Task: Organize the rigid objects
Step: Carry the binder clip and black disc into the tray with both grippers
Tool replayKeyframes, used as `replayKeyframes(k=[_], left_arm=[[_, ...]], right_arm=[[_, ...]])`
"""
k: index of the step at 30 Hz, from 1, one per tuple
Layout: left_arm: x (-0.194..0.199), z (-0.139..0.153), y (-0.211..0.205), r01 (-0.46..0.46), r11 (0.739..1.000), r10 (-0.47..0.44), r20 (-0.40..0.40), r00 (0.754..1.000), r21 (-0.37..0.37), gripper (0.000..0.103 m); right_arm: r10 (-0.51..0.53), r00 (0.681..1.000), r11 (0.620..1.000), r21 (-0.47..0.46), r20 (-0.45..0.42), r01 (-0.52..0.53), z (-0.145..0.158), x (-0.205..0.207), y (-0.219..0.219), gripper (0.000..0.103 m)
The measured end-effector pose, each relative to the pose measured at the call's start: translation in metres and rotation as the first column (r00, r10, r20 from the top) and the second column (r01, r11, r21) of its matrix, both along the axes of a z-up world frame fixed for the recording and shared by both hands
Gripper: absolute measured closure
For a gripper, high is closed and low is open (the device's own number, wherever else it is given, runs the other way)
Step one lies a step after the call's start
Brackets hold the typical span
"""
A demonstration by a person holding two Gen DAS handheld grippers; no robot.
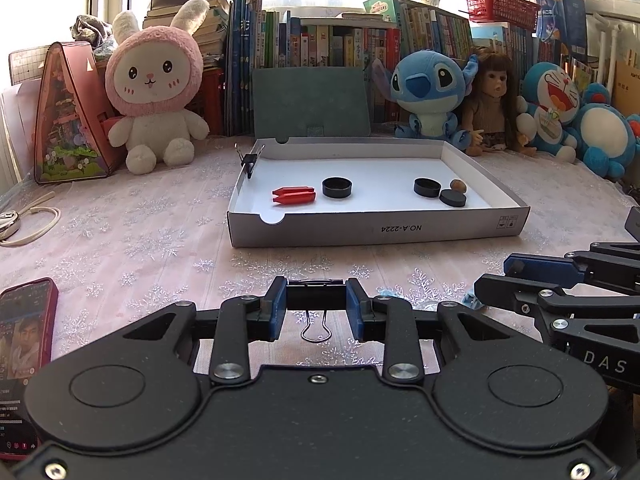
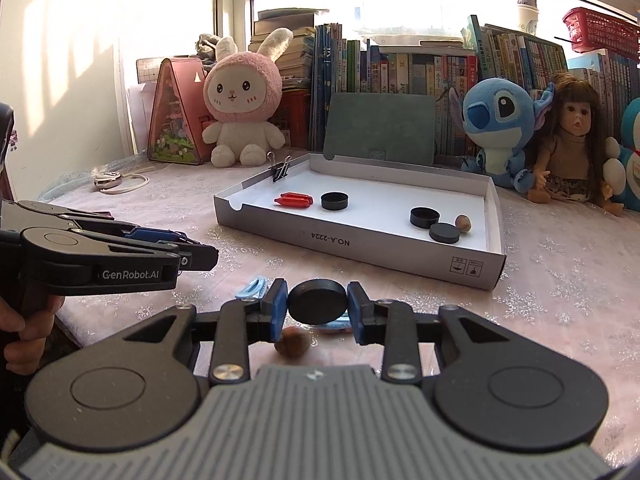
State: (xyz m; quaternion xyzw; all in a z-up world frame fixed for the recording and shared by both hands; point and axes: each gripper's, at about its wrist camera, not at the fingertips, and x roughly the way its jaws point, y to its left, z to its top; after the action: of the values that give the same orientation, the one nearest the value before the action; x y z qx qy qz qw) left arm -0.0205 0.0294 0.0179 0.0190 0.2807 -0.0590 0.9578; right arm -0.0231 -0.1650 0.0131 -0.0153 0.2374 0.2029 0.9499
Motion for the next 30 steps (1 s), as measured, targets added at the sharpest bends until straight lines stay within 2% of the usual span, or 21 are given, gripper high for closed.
replayKeyframes(k=[12, 24, 28, 30], left_arm=[[0.027, 0.017, -0.004, 0.004, 0.999, -0.003, 0.013, 1.000, -0.036, 0.074], [0.076, 0.044, -0.015, 0.030, 0.997, -0.028, 0.032, 0.999, -0.077, 0.074], [0.092, 0.057, -0.011, 0.048, 0.984, -0.044, 0.026, 0.999, -0.170, 0.074], [0.100, 0.062, -0.009, 0.049, 0.981, -0.046, 0.021, 0.999, -0.190, 0.074]], right_arm=[[-0.118, 0.993, 0.991, 0.056, -0.028, 0.120, 0.016, 0.031, -0.019, 0.065], [-0.172, 0.982, 0.975, 0.129, -0.079, 0.181, 0.030, 0.074, -0.037, 0.065], [-0.192, 0.976, 0.968, 0.143, -0.101, 0.205, 0.040, 0.093, -0.045, 0.065], [-0.200, 0.972, 0.965, 0.149, -0.125, 0.218, 0.044, 0.104, -0.049, 0.065]])
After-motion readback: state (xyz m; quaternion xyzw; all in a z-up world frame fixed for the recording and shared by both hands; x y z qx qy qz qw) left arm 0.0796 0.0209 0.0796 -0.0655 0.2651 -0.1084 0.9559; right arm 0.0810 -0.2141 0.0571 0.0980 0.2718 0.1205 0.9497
